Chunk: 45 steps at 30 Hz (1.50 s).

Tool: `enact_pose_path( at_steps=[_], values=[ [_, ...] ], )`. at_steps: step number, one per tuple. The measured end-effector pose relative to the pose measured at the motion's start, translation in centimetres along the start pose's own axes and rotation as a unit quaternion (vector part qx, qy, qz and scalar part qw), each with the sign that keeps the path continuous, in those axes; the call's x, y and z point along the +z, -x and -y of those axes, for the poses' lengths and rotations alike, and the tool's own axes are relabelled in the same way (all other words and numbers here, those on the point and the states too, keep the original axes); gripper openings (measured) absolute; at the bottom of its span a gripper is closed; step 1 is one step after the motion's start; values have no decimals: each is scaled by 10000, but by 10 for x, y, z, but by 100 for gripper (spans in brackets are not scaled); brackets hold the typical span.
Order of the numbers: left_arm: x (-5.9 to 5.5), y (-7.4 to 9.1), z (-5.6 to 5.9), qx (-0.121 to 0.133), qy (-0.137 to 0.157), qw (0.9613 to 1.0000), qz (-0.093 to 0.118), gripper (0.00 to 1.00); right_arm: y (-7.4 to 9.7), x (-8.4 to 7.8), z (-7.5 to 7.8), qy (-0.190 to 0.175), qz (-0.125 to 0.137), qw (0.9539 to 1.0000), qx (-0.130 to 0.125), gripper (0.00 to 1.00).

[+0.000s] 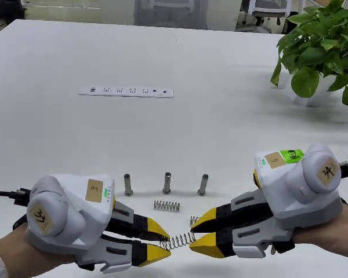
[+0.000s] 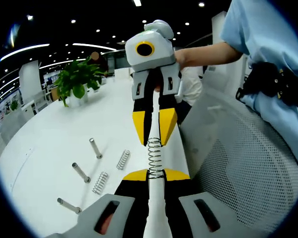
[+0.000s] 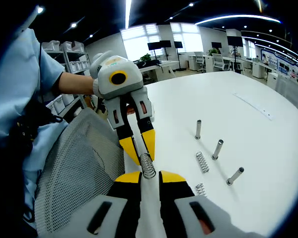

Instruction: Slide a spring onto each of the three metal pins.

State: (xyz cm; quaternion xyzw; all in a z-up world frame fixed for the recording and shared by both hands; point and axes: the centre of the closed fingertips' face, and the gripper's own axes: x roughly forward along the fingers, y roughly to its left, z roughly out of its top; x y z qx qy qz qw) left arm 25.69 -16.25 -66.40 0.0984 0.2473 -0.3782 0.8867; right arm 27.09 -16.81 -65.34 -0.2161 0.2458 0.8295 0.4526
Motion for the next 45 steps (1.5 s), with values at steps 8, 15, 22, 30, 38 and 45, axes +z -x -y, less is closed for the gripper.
enact_pose_path(
  at_steps=[8,15,22,30,38,45],
  values=[
    [-4,-4,4,-15,175,9998,-27,9,-1,-2,-5,100,-97,9999,-7,11],
    [-5,-9,6,-45,362,9993,-120,9,0,2,-10,486,-322,9983,-67,11],
    [-6,-14,7,-104,474,9987,-185,9,0,7,-14,722,-480,9962,-85,12],
    [-7,-19,10,-176,475,9983,-277,9,-5,9,-19,868,-645,9941,-5,12],
    [-9,-20,10,-152,517,9982,-254,9,-4,4,-18,974,-822,9918,50,12],
    [-9,-20,10,-147,513,9982,-257,9,-3,2,-15,1096,-962,9893,75,12]
  ],
)
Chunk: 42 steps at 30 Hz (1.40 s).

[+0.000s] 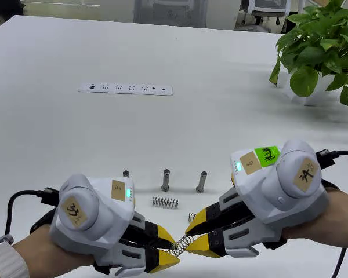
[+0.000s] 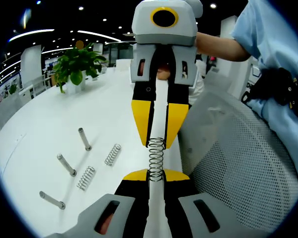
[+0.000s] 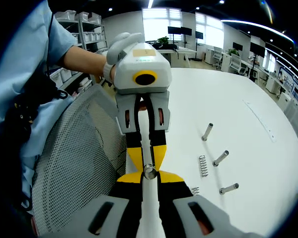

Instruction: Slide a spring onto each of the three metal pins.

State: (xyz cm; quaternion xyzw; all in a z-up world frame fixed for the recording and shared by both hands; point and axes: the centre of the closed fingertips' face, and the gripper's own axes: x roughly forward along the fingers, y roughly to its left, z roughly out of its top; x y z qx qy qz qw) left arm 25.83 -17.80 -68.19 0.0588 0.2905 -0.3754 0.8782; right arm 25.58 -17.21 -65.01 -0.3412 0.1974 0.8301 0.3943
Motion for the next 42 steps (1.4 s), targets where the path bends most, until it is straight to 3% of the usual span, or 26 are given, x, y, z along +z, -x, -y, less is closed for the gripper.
enact_pose_path(
  at_steps=[3,8,12,26,42],
  values=[
    [-1,0,2,-23,-9,10000,-25,9,-1,0,1,129,-139,9998,52,25],
    [-2,-1,2,-19,-17,10000,-53,9,-4,-2,2,458,-495,9974,270,23],
    [-1,-1,1,23,12,10000,-20,9,-13,-6,3,504,-717,9952,437,23],
    [1,-5,0,122,169,9996,177,9,-27,-11,-1,480,-942,9912,792,16],
    [1,-6,-5,283,354,9988,198,10,-27,-13,3,477,-1015,9904,808,12]
  ],
)
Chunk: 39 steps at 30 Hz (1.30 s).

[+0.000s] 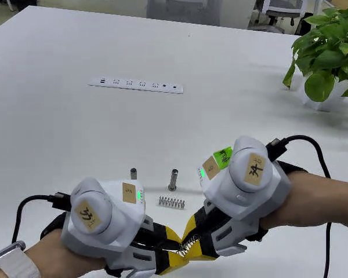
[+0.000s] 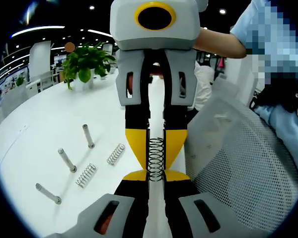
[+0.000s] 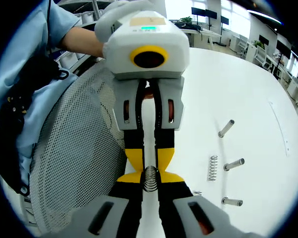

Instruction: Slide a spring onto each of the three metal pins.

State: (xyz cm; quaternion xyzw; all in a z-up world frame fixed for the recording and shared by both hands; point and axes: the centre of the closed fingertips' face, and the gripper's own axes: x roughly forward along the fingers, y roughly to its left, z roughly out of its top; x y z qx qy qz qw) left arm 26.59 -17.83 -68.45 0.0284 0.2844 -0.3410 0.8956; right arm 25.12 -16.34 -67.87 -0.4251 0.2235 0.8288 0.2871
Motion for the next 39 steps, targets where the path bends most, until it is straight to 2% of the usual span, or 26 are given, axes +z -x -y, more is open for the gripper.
enact_pose_path(
  at_steps=[6,9,12,17,19,21,24,27,28,30,32,33,34,35,36,37,39],
  values=[
    [2,1,-4,184,22,9997,128,10,2,1,3,30,21,10000,-71,12],
    [1,3,-7,294,156,9993,174,11,3,2,6,-44,68,9999,-110,12],
    [-4,7,-11,438,351,9983,165,13,6,2,7,-18,96,9998,-175,12],
    [-13,18,-21,798,563,9950,229,22,10,-1,7,-21,100,9997,-200,12],
    [-13,26,-28,1048,776,9906,401,27,11,-4,6,-13,54,9998,-199,12],
    [-18,32,-33,1205,827,9885,385,30,12,-7,5,-6,16,9998,-182,12],
    [-24,45,-45,1617,1013,9806,445,36,13,-10,4,22,-60,9999,-154,12],
    [-29,55,-52,1885,1094,9749,451,45,14,-12,5,62,-108,9998,-150,12],
    [-31,60,-56,2032,1132,9714,471,48,15,-12,6,90,-128,9998,-150,12],
    [-32,66,-59,2165,1200,9673,557,54,17,-12,8,149,-180,9996,-146,12],
    [-35,72,-66,2408,1256,9607,579,60,18,-11,11,195,-225,9995,-138,12],
    [-37,74,-68,2495,1247,9586,564,66,19,-11,12,217,-244,9994,-131,12],
    [-39,78,-73,2723,1270,9524,523,71,19,-10,13,260,-268,9992,-128,12],
    [-39,80,-76,2862,1296,9477,556,78,20,-9,14,283,-288,9991,-119,12],
    [-40,80,-76,2863,1278,9478,573,87,20,-9,15,302,-309,9990,-113,12],
    [-41,82,-78,2924,1316,9455,571,93,20,-8,17,344,-337,9988,-104,12],
    [-47,84,-81,2939,1375,9442,564,96,21,-8,19,406,-412,9983,-90,12]
  ],
)
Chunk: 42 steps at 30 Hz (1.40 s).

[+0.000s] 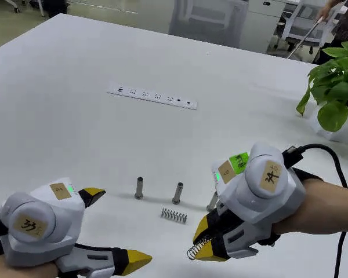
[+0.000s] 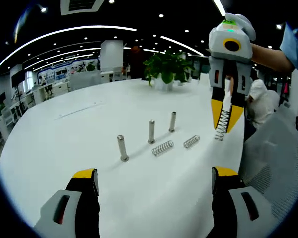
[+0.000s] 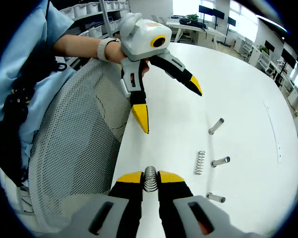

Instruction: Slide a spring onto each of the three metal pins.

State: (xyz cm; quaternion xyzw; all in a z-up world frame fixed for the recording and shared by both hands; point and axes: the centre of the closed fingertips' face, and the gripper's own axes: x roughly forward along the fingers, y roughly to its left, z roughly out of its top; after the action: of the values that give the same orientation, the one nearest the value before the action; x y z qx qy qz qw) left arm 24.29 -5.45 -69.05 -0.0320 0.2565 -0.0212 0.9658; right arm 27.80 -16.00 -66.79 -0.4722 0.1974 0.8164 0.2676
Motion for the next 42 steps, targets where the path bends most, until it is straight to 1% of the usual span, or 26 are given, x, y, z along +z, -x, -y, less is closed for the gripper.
enact_pose_path(
  at_steps=[2,3,4,5,8,9,11,13,14,18,20,23,26,28,32,35,36,40,42],
  values=[
    [1,0,2,26,67,10000,36,96,1,1,2,58,-38,10000,8,12],
    [3,0,0,73,78,9999,97,98,1,2,4,83,-54,9999,16,12],
    [3,0,-1,81,75,9999,115,99,2,3,5,105,-71,9999,18,12],
    [4,1,-4,102,92,9998,146,99,2,4,7,153,-99,9998,14,12],
    [4,1,-6,109,123,9997,160,100,5,7,13,228,-164,9996,-7,12],
    [2,1,-10,119,128,9998,137,100,6,9,17,275,-190,9994,-24,12],
    [1,0,-10,83,136,9998,133,100,9,15,23,348,-212,9992,-41,12],
    [-1,0,-10,68,119,9999,90,100,9,20,33,425,-214,9989,-56,12],
    [-2,0,-10,71,104,9999,74,100,9,22,36,462,-230,9986,-63,12],
    [-3,0,-11,80,90,9999,52,100,12,31,51,714,-373,9967,-64,12],
    [-3,1,-12,108,84,9999,58,100,15,38,60,816,-413,9958,-73,12],
    [-3,1,-12,114,104,9999,39,99,18,48,73,1061,-543,9928,-100,12],
    [-3,1,-12,120,110,9999,29,99,18,56,83,1169,-581,9914,-85,12],
    [-3,1,-12,122,117,9998,41,98,16,61,92,1332,-692,9886,-108,12],
    [-4,1,-12,118,143,9998,31,97,12,68,103,1481,-808,9856,-121,12],
    [-4,1,-12,109,181,9998,21,97,5,75,114,1598,-902,9829,-124,12],
    [-5,1,-12,110,183,9998,19,97,4,75,116,1647,-940,9818,-131,12],
    [-5,1,-13,116,219,9997,23,97,-6,77,125,1718,-1047,9795,-119,12],
    [-6,1,-13,114,235,9997,12,96,-11,74,126,1828,-1195,9758,-130,12]
  ],
)
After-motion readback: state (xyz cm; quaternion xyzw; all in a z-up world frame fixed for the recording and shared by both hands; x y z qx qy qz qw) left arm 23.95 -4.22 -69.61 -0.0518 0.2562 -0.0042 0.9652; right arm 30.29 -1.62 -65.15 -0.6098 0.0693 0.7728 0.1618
